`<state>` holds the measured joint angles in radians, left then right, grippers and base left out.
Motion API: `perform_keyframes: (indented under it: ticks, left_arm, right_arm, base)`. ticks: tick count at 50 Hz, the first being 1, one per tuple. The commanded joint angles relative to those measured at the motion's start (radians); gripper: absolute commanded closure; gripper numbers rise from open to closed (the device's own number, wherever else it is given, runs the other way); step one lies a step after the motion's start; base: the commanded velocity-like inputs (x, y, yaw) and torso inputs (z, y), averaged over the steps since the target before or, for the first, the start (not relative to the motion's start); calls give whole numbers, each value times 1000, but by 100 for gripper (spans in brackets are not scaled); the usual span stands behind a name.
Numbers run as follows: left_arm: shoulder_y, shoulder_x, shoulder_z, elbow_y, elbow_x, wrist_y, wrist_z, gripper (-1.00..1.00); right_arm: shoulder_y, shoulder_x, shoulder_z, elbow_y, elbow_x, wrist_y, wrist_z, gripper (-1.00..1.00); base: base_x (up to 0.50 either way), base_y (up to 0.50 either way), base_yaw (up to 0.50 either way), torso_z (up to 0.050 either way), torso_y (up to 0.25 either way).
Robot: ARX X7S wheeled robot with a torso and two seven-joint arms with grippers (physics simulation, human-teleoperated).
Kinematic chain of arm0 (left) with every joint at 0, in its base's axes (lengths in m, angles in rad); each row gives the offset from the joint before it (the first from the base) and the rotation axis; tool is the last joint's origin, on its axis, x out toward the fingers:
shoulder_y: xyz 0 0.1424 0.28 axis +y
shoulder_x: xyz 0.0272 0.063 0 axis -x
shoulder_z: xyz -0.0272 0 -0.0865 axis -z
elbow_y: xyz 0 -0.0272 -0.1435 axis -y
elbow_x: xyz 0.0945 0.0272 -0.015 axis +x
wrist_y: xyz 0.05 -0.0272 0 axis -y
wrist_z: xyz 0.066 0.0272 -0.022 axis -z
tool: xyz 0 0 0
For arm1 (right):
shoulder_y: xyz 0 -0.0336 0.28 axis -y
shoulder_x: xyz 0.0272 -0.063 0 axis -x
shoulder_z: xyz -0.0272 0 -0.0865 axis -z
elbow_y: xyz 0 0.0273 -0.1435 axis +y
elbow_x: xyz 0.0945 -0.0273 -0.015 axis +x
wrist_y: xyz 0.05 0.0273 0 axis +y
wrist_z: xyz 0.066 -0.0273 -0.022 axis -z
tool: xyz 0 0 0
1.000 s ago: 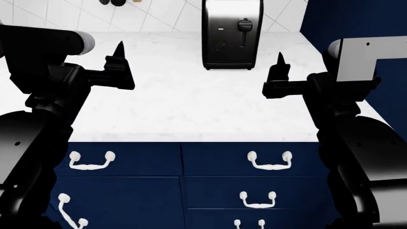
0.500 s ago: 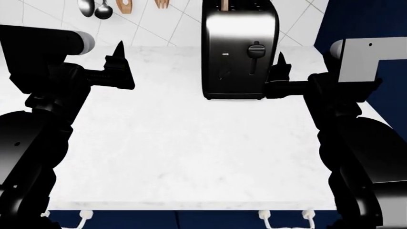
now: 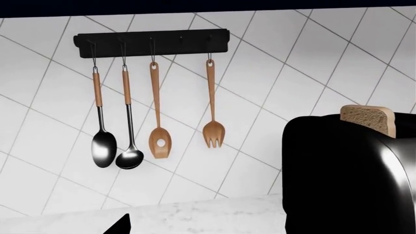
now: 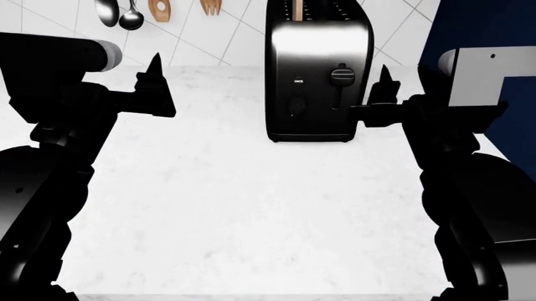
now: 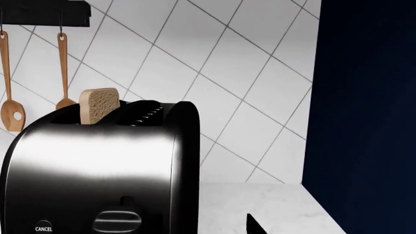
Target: Push down the lever of the toaster to turn it on.
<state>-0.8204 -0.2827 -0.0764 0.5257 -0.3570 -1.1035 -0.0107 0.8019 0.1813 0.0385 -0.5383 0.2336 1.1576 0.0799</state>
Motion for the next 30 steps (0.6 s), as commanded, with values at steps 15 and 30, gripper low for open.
perform_keyframes:
  ticks: [15,30]
  left_arm:
    - [0,-3,-6,1,-12,-3,-13,-100]
    - [-2,-4,-4,-6,-17,1,-19,-100]
  right_arm:
    - [-6,-17,-17,-47,35,49,11,100]
    - [-14,-49,-57,-48,81,67,-7,100]
  base:
    - [0,0,0,0,0]
    - [0,0,0,0,0]
